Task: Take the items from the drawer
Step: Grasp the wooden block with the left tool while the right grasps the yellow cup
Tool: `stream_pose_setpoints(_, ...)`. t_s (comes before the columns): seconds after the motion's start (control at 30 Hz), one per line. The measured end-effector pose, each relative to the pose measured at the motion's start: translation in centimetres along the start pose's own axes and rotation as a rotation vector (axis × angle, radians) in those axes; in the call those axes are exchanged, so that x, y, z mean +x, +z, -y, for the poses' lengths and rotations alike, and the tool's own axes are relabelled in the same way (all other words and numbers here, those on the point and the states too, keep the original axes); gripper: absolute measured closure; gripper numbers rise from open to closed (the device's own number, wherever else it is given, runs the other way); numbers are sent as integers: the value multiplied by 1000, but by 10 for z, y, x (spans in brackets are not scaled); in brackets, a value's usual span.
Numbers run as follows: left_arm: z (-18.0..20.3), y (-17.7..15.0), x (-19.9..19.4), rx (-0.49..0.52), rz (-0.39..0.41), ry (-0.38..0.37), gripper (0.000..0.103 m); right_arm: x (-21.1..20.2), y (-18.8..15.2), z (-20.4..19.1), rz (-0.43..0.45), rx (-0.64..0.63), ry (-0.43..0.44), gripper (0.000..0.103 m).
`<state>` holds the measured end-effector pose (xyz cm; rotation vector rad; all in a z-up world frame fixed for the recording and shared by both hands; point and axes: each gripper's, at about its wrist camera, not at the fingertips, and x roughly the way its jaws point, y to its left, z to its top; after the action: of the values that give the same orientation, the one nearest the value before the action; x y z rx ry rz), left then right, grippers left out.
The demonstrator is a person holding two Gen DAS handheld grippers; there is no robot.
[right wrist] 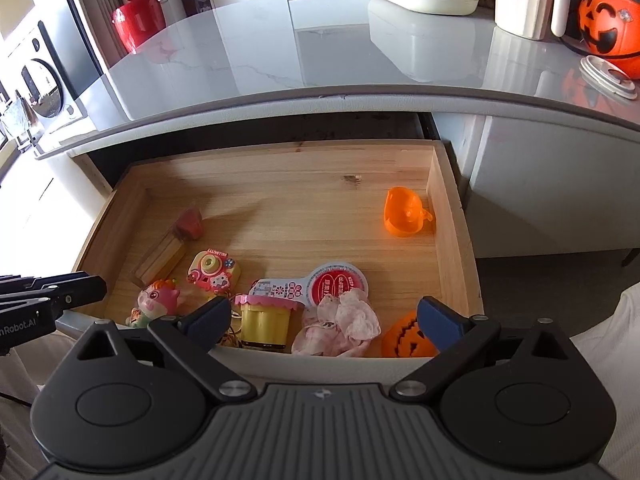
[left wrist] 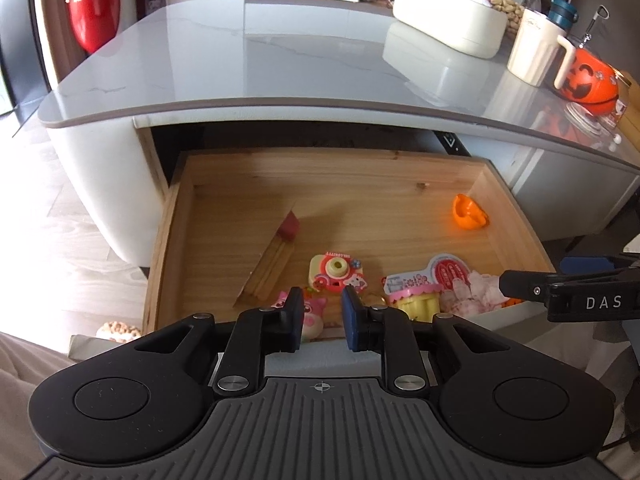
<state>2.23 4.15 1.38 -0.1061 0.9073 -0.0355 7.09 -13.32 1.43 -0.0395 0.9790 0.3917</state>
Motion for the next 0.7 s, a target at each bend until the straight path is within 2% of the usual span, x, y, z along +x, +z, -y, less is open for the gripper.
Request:
stream_pose_setpoints(0.23,-3,2,2,0,-5,-31,79,0,-6,2,-50,1,0,3)
stream_pose_setpoints(0.37,-15,21,7,44,-39,-108,80,4,-1,5,-87,-13,24,2)
stream_pose_setpoints(0.47,-23,50,18,169,-52,-111,80,18,10,19,-187,16,121,2)
stream_pose_setpoints(0.57,-26,70,49,327,-150,-88,79,37,19,33,-299,49,220,6)
stream_pose_setpoints(0.63,-23,76,74,415,-195,-44,79,42,23,30,-320,-4,231,11)
stream_pose_setpoints(0.7,-19,81,93,452,-233,-48,79,42,29,20,-305,-98,233,13)
